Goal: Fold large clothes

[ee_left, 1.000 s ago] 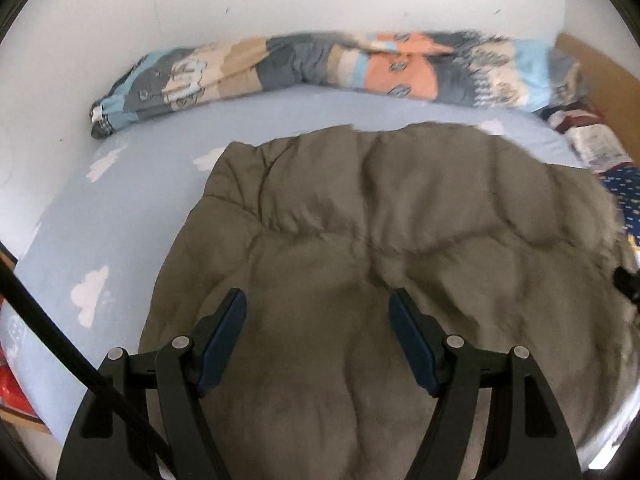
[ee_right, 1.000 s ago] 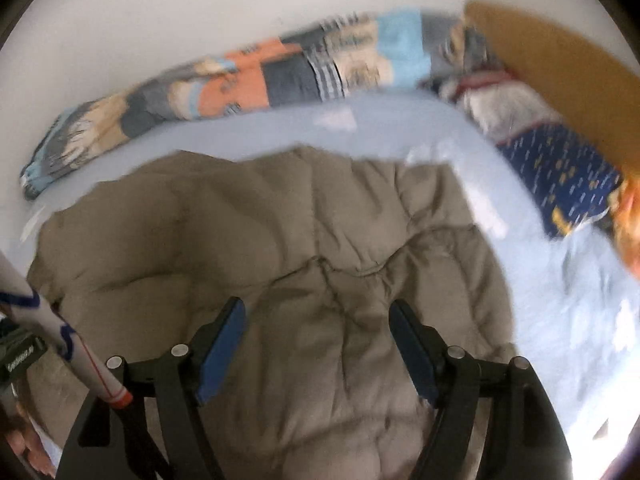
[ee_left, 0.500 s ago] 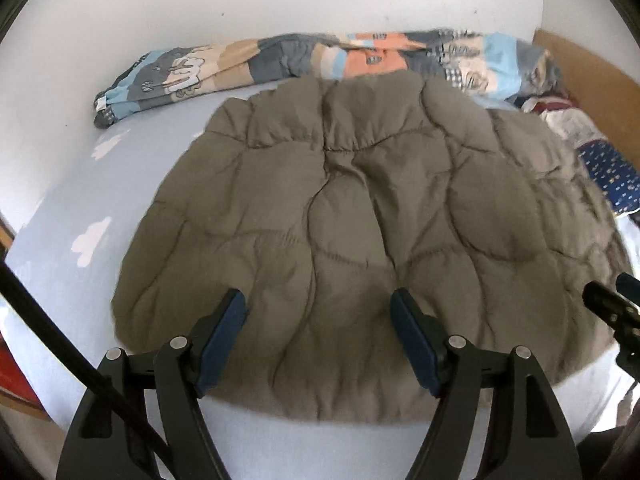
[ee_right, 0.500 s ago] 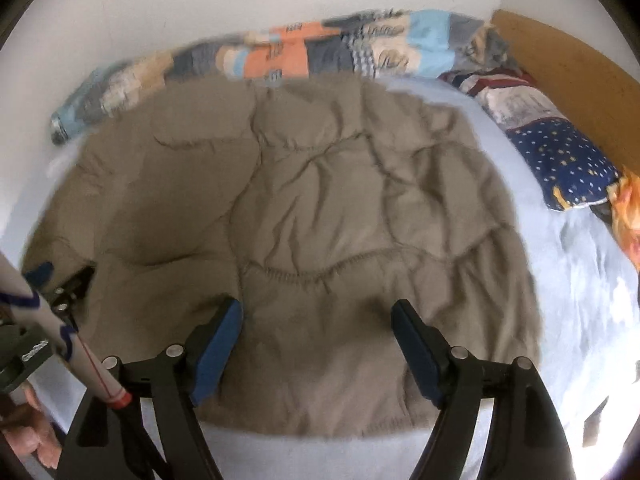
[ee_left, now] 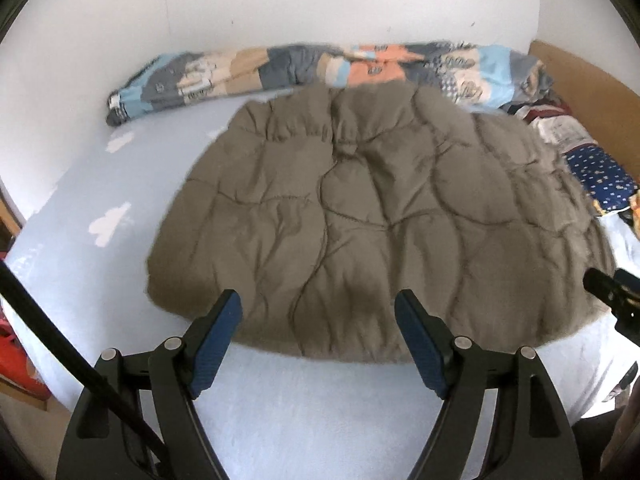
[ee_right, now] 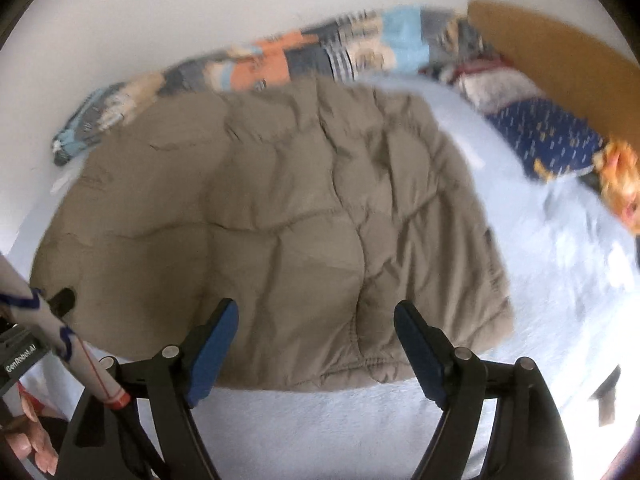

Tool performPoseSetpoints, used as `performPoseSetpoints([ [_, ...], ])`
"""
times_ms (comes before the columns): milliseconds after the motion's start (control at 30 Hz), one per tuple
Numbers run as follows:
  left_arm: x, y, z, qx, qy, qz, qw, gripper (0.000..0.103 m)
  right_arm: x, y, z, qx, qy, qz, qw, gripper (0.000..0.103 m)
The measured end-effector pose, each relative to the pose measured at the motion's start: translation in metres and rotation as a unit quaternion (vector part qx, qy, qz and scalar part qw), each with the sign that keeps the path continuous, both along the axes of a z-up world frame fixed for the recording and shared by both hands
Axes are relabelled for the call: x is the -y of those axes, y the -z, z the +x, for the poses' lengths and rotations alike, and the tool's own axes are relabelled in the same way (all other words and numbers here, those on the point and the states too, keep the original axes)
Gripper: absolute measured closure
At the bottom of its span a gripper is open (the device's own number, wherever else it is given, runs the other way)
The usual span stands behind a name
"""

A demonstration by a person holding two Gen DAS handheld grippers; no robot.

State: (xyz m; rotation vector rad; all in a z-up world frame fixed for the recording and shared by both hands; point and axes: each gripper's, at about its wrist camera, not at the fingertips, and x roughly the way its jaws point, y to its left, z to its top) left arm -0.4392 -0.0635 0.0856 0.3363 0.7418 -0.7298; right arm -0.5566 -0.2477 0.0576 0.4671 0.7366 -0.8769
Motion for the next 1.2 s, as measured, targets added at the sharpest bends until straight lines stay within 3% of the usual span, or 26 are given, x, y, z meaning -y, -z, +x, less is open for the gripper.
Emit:
performPoseSetpoints([
  [200, -0.018, -0.019, -0.040, 0.024, 0.038, -0.009, 0.9990, 0.025, -0.033, -0.019, -0.020, 0.026, -0.013, -0.024, 0.999, 0.019],
  [333, -0.022, -0.015, -0.040, 0.039, 0.034, -0.009, 0.9986, 0.025, -0.045, -0.023, -0.034, 0.033, -0.006, -0.019, 0.999, 0.018],
  [567, -0.023, -0.008, 0.007, 0.013, -0.018, -0.013, 0.9997, 0.025, 0.004, -0.015, -0.052, 0.046, 0.048, 0.021, 0.998, 0.018],
  [633, -0.019, -0.002, 0.018, 0.008, -0.028, -0.009, 0.9995, 0.025, 0.020, -0.004, -0.061, 0.075, 0.064, 0.051, 0.994, 0.018],
  [767, -0.006, 0.022, 0.037, -0.027, -0.041, 0.012, 0.9987, 0.025, 0.044, 0.025, -0.058, 0.084, 0.078, 0.119, 0.986, 0.018],
  [833, -0.001, 0.034, 0.044, -0.048, -0.047, 0.018, 0.9975, 0.025, 0.046, 0.031, -0.050, 0.064, 0.075, 0.114, 0.989, 0.016],
  [1033, 0.003, 0.036, 0.041, -0.029, -0.049, 0.021, 0.9982, 0.022, 0.042, 0.039, -0.029, 0.006, 0.065, 0.089, 0.994, 0.011],
  [1200, -0.006, 0.025, 0.026, -0.015, -0.039, 0.002, 0.9991, 0.022, 0.017, 0.022, -0.028, 0.009, 0.062, 0.040, 0.997, 0.011],
])
